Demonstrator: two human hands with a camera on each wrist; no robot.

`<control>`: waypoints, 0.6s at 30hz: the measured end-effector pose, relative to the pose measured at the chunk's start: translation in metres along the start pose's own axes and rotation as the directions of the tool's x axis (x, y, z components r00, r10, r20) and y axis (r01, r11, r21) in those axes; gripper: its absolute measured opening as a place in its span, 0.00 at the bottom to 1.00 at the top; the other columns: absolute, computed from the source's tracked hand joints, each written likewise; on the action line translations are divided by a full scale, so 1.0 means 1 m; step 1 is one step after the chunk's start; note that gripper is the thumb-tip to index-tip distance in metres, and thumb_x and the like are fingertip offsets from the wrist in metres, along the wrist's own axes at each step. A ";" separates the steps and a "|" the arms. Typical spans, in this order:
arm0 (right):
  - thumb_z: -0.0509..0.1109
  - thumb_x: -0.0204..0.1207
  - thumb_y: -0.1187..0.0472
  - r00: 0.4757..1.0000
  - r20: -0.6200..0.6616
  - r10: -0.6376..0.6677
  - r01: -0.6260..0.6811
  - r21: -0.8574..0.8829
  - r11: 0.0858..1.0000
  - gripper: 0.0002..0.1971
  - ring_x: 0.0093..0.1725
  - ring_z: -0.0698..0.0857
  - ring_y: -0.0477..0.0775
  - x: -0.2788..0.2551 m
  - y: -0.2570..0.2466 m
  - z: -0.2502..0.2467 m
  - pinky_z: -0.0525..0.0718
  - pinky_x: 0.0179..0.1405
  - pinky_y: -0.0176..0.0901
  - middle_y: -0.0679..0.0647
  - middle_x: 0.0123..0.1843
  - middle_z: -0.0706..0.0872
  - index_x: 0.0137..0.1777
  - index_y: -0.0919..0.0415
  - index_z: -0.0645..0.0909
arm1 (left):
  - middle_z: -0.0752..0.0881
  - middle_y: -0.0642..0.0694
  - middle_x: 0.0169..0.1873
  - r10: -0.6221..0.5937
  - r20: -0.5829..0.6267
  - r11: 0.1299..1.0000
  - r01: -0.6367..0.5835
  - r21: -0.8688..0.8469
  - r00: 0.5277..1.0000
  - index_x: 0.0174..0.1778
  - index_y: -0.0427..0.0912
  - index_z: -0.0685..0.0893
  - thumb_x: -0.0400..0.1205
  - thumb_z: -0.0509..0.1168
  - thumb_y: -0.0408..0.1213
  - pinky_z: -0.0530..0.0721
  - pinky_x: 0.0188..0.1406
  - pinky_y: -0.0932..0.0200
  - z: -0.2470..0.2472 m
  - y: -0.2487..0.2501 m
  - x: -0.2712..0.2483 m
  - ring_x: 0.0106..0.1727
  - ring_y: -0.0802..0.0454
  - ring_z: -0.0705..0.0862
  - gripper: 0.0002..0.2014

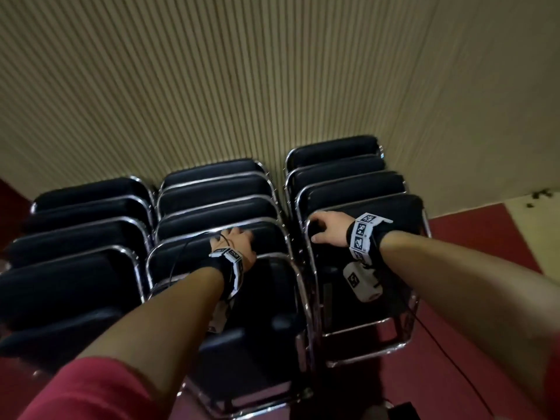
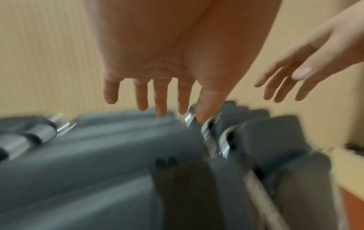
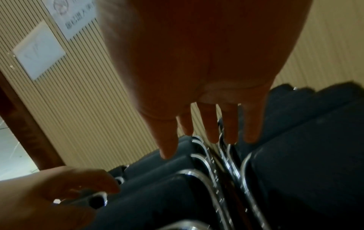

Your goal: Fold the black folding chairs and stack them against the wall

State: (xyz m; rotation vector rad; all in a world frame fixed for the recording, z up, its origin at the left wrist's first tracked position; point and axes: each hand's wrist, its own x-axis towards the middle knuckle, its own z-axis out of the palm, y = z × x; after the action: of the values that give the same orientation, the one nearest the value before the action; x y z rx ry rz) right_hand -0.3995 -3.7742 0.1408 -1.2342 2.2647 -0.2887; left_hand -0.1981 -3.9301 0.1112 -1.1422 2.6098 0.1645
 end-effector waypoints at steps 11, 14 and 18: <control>0.75 0.76 0.50 0.984 -0.172 0.047 -0.036 0.065 0.997 0.31 0.67 0.81 0.56 -0.058 0.191 -0.127 0.74 0.61 0.39 0.54 0.70 0.81 0.78 0.53 0.72 | 0.83 0.46 0.65 0.099 -0.076 0.992 -0.104 -0.069 0.992 0.65 0.57 0.82 0.76 0.64 0.55 0.80 0.66 0.42 -0.046 0.227 0.041 0.68 0.39 0.81 0.21; 0.75 0.76 0.51 0.987 -0.160 0.033 -0.019 0.086 0.996 0.30 0.65 0.82 0.55 -0.063 0.254 -0.156 0.77 0.60 0.40 0.54 0.69 0.82 0.78 0.54 0.72 | 0.82 0.44 0.66 0.127 -0.028 0.988 -0.129 -0.089 0.992 0.68 0.55 0.81 0.76 0.64 0.56 0.80 0.68 0.40 -0.053 0.292 0.054 0.68 0.37 0.79 0.24; 0.74 0.78 0.53 0.993 -0.117 0.033 -0.023 0.088 0.996 0.29 0.63 0.81 0.53 -0.060 0.317 -0.186 0.73 0.54 0.38 0.54 0.69 0.81 0.78 0.56 0.72 | 0.81 0.44 0.65 0.131 -0.020 0.986 -0.132 -0.104 0.991 0.67 0.55 0.81 0.78 0.64 0.53 0.79 0.67 0.37 -0.062 0.357 0.059 0.67 0.37 0.79 0.22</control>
State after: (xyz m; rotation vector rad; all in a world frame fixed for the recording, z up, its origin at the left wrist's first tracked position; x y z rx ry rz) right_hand -0.7017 -3.5605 0.1808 -1.1681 2.3414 -0.4563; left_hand -0.5114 -3.7426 0.1480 -1.0063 2.7171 0.3265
